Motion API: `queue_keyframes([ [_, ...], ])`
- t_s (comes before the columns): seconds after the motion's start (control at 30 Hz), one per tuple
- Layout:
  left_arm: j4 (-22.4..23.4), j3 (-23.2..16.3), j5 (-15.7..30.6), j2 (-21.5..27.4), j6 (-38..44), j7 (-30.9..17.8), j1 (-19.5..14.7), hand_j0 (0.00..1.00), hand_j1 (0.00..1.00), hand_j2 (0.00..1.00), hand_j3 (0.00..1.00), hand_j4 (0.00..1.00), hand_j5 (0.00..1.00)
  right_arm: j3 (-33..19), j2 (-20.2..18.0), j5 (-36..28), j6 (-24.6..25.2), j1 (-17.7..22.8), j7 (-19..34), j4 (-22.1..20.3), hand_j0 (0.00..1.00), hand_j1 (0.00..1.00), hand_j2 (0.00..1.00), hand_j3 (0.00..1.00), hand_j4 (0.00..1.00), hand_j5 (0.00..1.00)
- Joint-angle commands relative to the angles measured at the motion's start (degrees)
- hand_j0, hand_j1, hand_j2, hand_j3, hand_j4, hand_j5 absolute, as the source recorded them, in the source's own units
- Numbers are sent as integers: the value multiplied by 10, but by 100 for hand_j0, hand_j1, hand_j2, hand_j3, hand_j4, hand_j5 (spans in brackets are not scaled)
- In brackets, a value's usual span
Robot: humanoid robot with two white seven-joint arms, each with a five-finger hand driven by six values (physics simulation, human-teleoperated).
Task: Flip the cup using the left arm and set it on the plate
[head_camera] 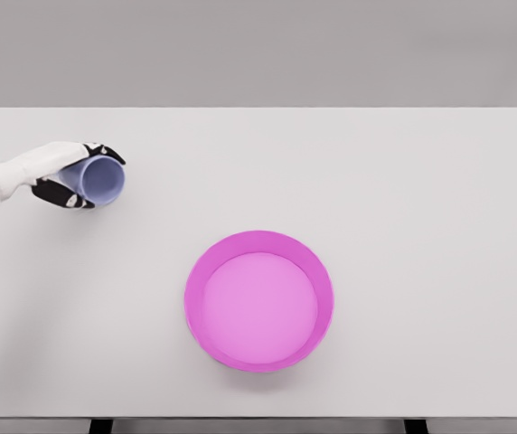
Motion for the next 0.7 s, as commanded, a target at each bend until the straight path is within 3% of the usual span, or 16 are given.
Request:
queue_keyframes([
  [0.0,-4,1,51,1,-29,1,0,70,70,70,70,70,70,0,0,0,0,1,0,0,100,100,100,100,100,100],
  [0.1,-7,-1,99,-3,-52,1,4,70,70,70,70,70,70,0,0,0,0,1,0,0,100,100,100,100,100,100],
  [0.37,-102,-1,235,0,-52,2,44,70,70,70,70,70,70,0,0,0,0,1,0,0,100,100,100,100,100,100],
  [0.67,-190,-1,310,4,-49,3,79,70,70,70,70,70,70,0,0,0,0,0,0,0,100,100,100,100,100,100],
])
